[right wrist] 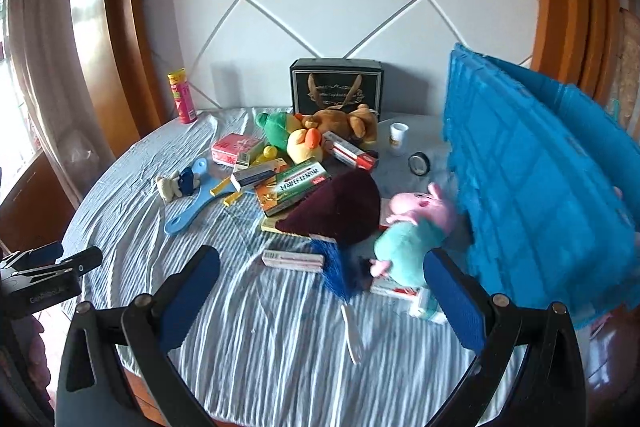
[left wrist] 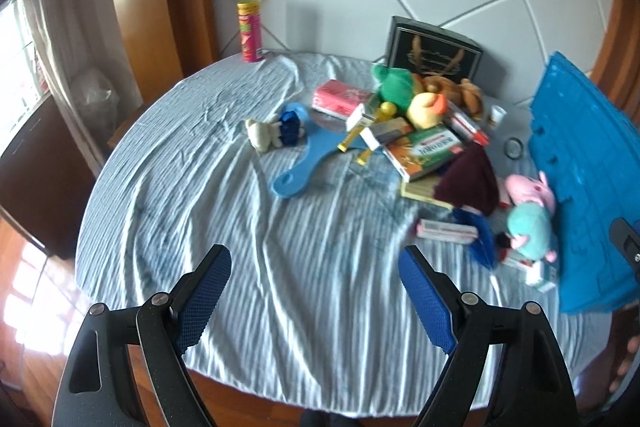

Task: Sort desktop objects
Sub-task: 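Grasp the cream bunny plush with the left tool while the right tool grasps the small white box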

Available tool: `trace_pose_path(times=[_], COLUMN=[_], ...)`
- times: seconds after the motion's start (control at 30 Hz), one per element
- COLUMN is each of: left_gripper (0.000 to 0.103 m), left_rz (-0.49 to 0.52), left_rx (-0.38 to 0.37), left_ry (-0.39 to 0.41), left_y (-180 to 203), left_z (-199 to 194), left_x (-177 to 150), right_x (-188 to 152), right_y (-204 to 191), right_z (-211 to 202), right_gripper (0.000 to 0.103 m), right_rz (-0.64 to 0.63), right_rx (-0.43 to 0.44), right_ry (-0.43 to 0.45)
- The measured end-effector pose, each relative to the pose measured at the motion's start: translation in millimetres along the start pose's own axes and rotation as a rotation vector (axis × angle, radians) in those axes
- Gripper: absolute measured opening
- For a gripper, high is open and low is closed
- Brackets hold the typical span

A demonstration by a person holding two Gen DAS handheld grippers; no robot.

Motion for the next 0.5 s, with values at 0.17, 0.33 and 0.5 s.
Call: trace_pose_path(times=[0.17,0.33,0.5], left_gripper=[0.086,0.086,0.086], left_rz=[-0.017,-0.024,-0.033], left_rx=[0.033,0.063,0.131], left_ry=[-0.010,-0.025,-0.078], left_y=[16.2,23.7,5.6], left_z=[33.3,63.7,103.0], left_x=[28.9,48.7,58.7], right_x=[26.8,50.6,47.0], right_y=[12.1,31.6,41.9], right_z=[45.6,88.3,130.4], right_gripper=[0.103,0.103,0.103], right_rz=[-0.021,-0.027,0.000], right_rx=[0.035,0.044,0.066], right_ry=[-0.018,-0.028,-0.097])
Point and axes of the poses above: each gripper's, at about its wrist camera, not at the fingertips, and z roughly the way its jaws point, y to its right, x to its top, the point moved 1 cm from there along z, roughly the way its jaws point, and after that the axes turned 7 degrees about -z, right-handed, at the moved point
